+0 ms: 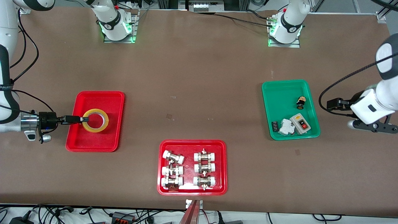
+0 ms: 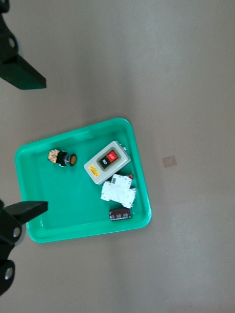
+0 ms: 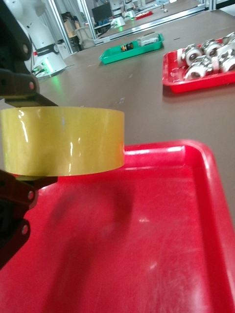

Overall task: Left arm passes tape to right arm into tray
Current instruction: 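Lower the tape into the red tray and open the right gripper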

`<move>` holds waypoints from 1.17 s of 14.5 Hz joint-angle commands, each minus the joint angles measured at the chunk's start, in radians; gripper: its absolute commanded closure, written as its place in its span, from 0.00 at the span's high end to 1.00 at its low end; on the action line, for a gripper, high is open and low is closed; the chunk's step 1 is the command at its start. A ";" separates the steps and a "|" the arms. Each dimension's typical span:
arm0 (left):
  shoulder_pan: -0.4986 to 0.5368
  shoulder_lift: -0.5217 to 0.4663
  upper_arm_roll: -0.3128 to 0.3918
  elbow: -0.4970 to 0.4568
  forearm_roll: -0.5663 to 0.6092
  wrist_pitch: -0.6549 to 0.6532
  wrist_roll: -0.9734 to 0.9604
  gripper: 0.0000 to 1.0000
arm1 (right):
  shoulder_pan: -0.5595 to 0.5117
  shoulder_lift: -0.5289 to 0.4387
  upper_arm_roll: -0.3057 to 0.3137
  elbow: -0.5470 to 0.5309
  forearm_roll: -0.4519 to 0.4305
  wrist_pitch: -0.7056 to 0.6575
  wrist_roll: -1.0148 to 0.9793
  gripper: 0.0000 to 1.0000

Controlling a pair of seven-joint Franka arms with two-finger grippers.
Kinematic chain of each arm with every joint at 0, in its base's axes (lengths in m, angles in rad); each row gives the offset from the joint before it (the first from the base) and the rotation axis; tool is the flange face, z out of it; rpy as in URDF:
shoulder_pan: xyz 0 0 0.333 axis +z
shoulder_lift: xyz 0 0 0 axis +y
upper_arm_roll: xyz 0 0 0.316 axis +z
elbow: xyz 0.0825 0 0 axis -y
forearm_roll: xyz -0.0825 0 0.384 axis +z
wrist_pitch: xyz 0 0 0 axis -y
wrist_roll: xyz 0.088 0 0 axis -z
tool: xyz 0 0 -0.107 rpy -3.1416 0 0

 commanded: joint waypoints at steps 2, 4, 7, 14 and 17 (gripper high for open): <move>0.007 -0.177 0.013 -0.260 -0.019 0.129 -0.018 1.00 | -0.015 0.037 0.024 0.012 0.007 -0.004 -0.034 0.30; 0.003 -0.165 0.008 -0.216 -0.013 0.122 -0.017 1.00 | -0.015 0.060 0.025 0.021 0.007 -0.002 -0.041 0.30; 0.003 -0.151 0.008 -0.120 -0.011 0.068 -0.132 1.00 | -0.015 0.065 0.025 0.021 0.007 0.021 -0.074 0.37; -0.002 -0.207 -0.056 -0.119 -0.022 0.030 -0.193 1.00 | 0.002 0.075 0.030 0.021 0.048 0.059 -0.073 1.00; 0.004 -0.203 -0.055 -0.121 -0.024 0.044 -0.190 1.00 | 0.019 0.072 0.030 0.023 -0.014 0.097 -0.075 1.00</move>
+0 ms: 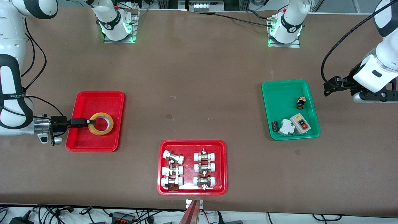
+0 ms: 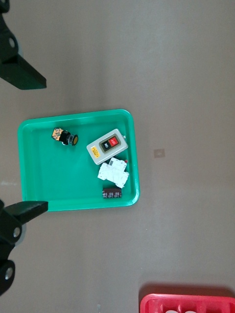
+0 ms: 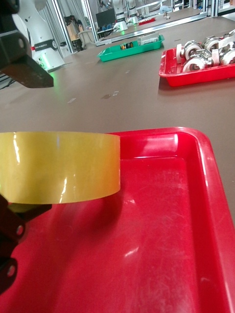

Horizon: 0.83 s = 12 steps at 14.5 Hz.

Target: Left arm passes tape to right arm into tray

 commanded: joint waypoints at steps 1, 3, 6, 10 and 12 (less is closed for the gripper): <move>0.015 -0.002 -0.001 -0.002 -0.019 0.006 -0.001 1.00 | 0.018 0.006 0.011 0.017 -0.087 0.063 -0.013 1.00; 0.012 0.000 -0.001 0.003 -0.019 0.018 -0.001 1.00 | 0.055 -0.008 0.009 0.017 -0.187 0.111 -0.013 1.00; 0.012 0.000 -0.004 0.003 -0.019 0.026 -0.001 1.00 | 0.104 -0.031 0.009 0.023 -0.338 0.166 -0.002 1.00; 0.013 -0.002 -0.004 0.003 -0.019 0.025 0.011 1.00 | 0.117 -0.100 0.004 0.023 -0.480 0.153 0.074 1.00; 0.013 -0.002 -0.004 0.003 -0.019 0.024 0.011 1.00 | 0.121 -0.146 0.004 0.023 -0.541 0.118 0.143 1.00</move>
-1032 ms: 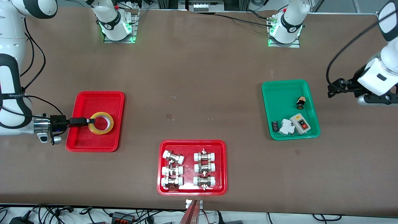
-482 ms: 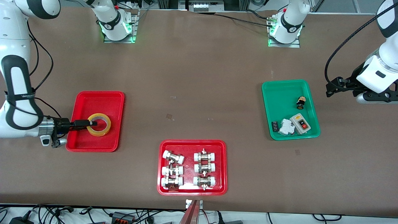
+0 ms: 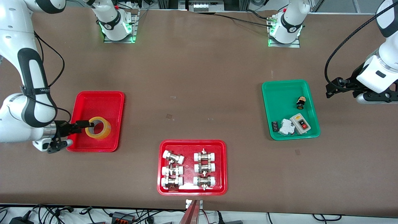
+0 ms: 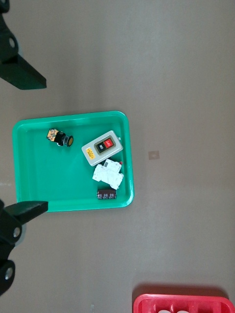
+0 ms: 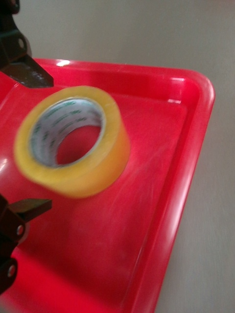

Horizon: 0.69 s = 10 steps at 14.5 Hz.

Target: Left arm passes tape to right arm into tray

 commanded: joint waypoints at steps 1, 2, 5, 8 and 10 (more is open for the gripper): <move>0.005 -0.002 -0.003 0.004 -0.017 0.004 0.012 1.00 | 0.017 -0.094 -0.002 -0.012 -0.093 -0.062 0.129 1.00; 0.003 -0.002 -0.003 0.004 -0.017 0.005 0.012 1.00 | 0.041 -0.131 0.000 0.002 -0.130 -0.091 0.211 1.00; 0.003 -0.002 -0.003 0.004 -0.017 0.007 0.011 1.00 | 0.097 -0.210 0.000 0.075 -0.220 -0.234 0.432 1.00; 0.003 -0.002 -0.003 0.002 -0.017 0.005 0.012 1.00 | 0.115 -0.284 0.004 0.152 -0.258 -0.305 0.453 1.00; 0.002 -0.002 -0.003 0.002 -0.017 0.007 0.011 1.00 | 0.118 -0.342 0.006 0.156 -0.256 -0.300 0.436 1.00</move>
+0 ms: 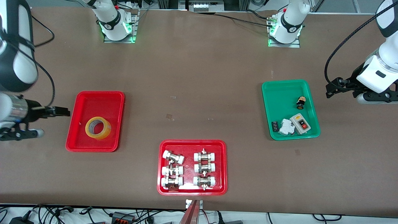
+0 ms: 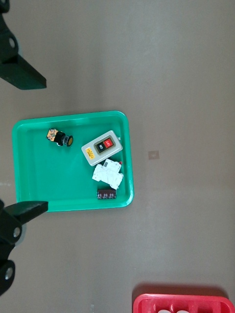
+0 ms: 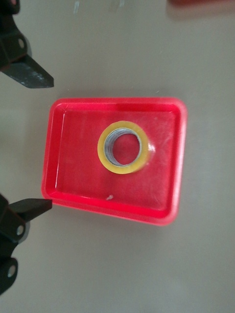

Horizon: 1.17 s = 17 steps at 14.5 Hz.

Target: Left arm passes tape to right arm into tray

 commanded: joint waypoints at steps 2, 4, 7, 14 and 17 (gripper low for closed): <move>0.000 0.001 -0.004 0.002 -0.017 0.009 0.009 1.00 | -0.004 -0.059 0.002 0.047 -0.014 -0.011 0.013 1.00; -0.007 0.000 -0.007 0.002 -0.015 0.007 0.003 1.00 | -0.004 -0.075 -0.006 0.065 -0.004 -0.022 0.083 1.00; 0.003 0.001 -0.007 0.002 -0.017 0.009 0.005 1.00 | 0.001 -0.100 -0.006 0.059 -0.006 -0.016 0.158 1.00; -0.003 0.001 -0.007 0.004 -0.017 0.010 0.002 1.00 | 0.042 -0.195 -0.084 -0.050 -0.018 0.058 0.070 1.00; -0.004 0.000 -0.007 0.004 -0.017 0.009 0.003 1.00 | 0.079 -0.226 -0.135 -0.096 -0.017 0.029 0.085 1.00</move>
